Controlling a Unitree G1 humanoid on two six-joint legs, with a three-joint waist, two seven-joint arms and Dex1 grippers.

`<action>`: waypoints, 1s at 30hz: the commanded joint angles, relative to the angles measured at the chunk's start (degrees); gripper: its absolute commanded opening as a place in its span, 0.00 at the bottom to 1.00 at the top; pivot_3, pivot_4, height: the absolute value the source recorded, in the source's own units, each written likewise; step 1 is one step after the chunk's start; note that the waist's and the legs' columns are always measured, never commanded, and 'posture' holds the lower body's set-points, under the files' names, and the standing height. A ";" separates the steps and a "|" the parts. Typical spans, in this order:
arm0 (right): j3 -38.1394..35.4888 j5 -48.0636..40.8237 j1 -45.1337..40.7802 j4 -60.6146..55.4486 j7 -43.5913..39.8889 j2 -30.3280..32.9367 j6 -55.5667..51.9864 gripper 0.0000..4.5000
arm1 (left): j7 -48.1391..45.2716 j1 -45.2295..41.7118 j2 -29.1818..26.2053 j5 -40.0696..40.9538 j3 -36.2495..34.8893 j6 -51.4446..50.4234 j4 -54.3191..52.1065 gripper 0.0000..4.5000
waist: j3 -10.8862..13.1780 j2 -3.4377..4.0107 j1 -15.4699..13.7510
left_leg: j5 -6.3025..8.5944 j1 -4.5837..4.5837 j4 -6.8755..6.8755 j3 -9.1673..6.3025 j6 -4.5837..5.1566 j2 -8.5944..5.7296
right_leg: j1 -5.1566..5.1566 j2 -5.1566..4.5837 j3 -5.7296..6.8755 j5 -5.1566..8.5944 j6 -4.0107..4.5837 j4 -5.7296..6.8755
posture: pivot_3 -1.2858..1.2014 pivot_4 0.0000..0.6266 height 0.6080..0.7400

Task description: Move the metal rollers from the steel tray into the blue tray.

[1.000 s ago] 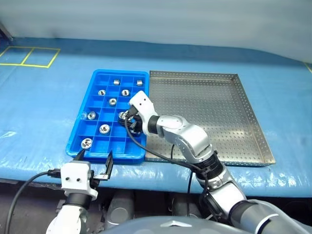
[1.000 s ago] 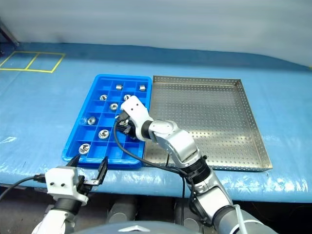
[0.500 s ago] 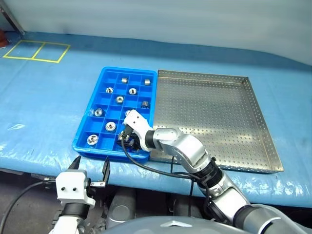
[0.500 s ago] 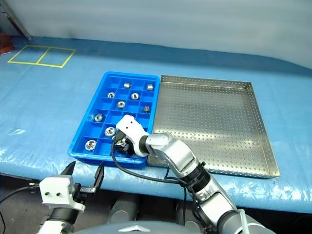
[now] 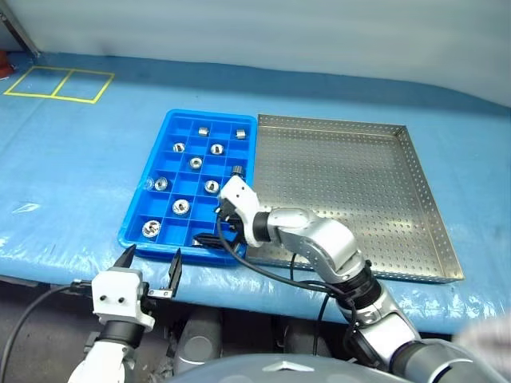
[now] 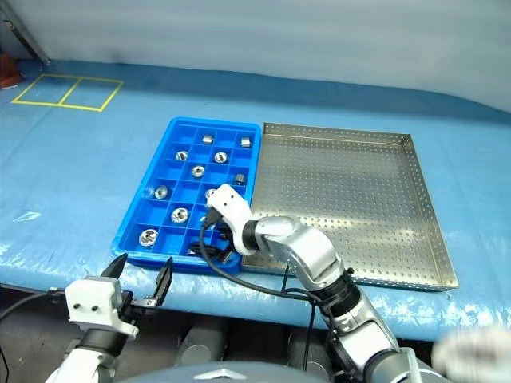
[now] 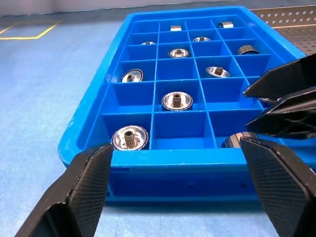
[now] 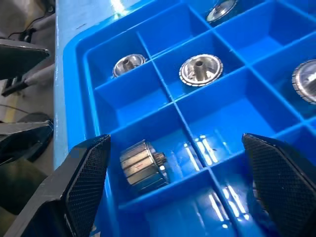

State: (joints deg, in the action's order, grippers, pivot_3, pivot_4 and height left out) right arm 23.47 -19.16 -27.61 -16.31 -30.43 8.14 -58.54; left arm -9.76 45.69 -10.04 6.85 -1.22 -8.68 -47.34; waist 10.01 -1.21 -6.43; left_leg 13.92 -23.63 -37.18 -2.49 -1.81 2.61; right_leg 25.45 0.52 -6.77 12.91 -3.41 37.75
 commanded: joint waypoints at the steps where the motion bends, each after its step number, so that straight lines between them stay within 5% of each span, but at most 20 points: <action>1: -2.37 -1.20 0.98 -3.61 -0.82 1.62 2.09 1.00 | -1.38 -1.60 -1.54 1.86 -2.83 -0.97 -1.22 1.00 | 0.00 0.00 0.64 | 0.00 0.00 0.00 0.01 0.00 0.00 | -0.01 0.00 0.00 0.00 0.00 0.00 | 0.63 0.24 1.00; 30: -2.46 -1.21 3.93 -5.46 1.18 2.96 3.15 1.00 | -4.70 -5.63 -3.91 3.30 -3.30 -4.53 -0.82 1.00 | -0.04 -0.02 4.13 | -0.01 0.08 -0.14 0.02 0.01 0.00 | -0.15 0.01 -0.03 -0.07 -0.07 0.13 | 0.61 0.24 1.00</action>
State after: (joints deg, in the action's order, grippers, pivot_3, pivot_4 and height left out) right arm 20.95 -19.86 -23.95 -20.53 -29.55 11.25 -55.54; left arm -14.13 39.87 -13.68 9.71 -4.02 -13.50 -47.33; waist 9.97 -1.23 -2.30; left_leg 13.91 -23.55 -37.32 -2.47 -1.80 2.61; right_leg 25.30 0.52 -6.80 12.84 -3.48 37.89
